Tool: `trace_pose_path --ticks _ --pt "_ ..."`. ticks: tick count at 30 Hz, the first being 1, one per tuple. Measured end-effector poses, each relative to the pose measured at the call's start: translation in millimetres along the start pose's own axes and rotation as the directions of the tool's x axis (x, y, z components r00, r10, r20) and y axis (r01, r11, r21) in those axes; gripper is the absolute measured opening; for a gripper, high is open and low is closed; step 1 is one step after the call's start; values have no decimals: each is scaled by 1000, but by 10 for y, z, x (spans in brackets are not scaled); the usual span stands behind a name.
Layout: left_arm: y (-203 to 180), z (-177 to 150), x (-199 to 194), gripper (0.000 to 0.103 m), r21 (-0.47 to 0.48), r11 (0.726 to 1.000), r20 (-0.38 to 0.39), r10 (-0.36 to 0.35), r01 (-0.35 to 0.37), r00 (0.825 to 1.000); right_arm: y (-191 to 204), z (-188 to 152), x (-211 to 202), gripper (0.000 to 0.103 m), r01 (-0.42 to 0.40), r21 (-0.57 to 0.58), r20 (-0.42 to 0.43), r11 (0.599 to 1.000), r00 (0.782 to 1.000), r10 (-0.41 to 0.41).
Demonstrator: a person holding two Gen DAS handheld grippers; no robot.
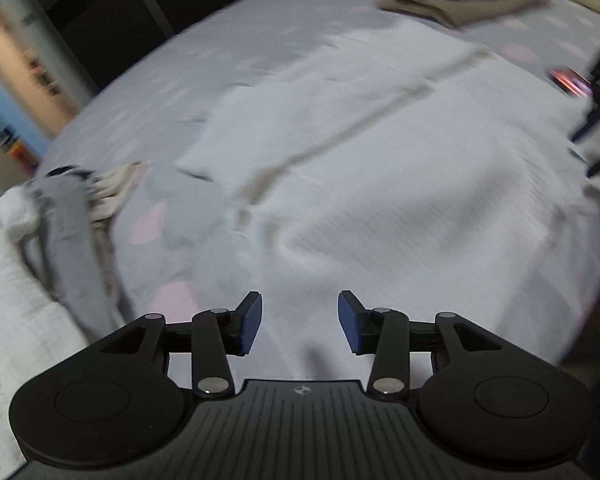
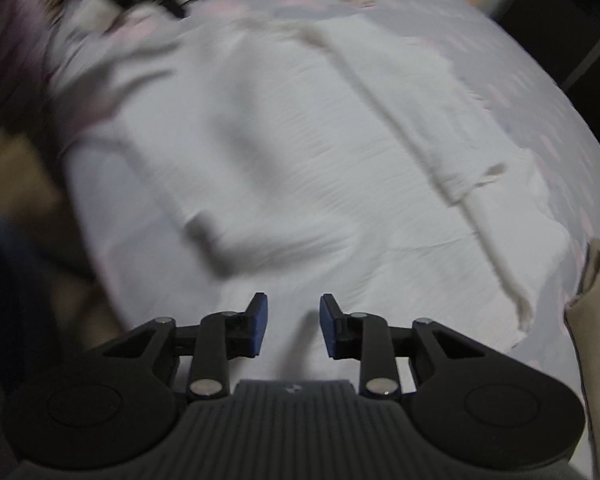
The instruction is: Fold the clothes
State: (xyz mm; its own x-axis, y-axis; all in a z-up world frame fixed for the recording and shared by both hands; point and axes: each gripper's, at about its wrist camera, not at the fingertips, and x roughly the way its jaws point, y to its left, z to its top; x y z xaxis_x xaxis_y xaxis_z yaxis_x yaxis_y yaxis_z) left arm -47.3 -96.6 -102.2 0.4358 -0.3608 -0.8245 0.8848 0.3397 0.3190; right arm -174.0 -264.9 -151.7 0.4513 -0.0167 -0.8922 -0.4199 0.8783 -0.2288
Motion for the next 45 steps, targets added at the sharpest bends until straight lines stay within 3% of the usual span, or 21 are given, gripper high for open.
trace_pose_path --ticks 5,12,17,23,24,27,29,31,33,41,45 --pt "-438 -152 97 41 215 974 -78 -52 68 996 355 -154 64 45 -36 -112 -71 993 997 28" --pt "-757 -434 309 43 422 906 -177 60 21 982 620 -412 195 50 28 -245 -165 969 984 -71" --pt "-845 -552 293 57 513 857 -119 128 -50 985 647 -495 302 48 86 -301 -204 950 967 -152" --pt "-907 -604 347 57 557 821 -66 188 -121 980 748 -572 354 47 129 -392 -201 911 954 -222" --pt "-920 -607 362 55 563 815 -53 203 -138 978 770 -582 356 44 145 -413 -190 899 952 -241" --pt "-975 -607 435 35 578 798 -32 233 -172 972 778 -594 358 37 148 -424 -188 894 951 -246" --pt "-980 -597 487 18 581 795 -39 241 -174 970 760 -594 353 30 150 -421 -188 894 950 -248" --pt "-967 -574 505 9 570 806 -55 234 -162 971 731 -591 346 23 162 -414 -185 896 949 -257" --pt "-930 -537 481 5 541 826 -60 227 -159 972 704 -587 338 8 180 -409 -179 895 945 -272" --pt "-491 -233 182 4 252 944 2 220 -214 975 475 -477 204 7 310 -360 -114 880 922 -371" --pt "-180 -72 -29 4 83 967 59 235 -240 970 253 -363 21 7 393 -274 -66 878 903 -424"
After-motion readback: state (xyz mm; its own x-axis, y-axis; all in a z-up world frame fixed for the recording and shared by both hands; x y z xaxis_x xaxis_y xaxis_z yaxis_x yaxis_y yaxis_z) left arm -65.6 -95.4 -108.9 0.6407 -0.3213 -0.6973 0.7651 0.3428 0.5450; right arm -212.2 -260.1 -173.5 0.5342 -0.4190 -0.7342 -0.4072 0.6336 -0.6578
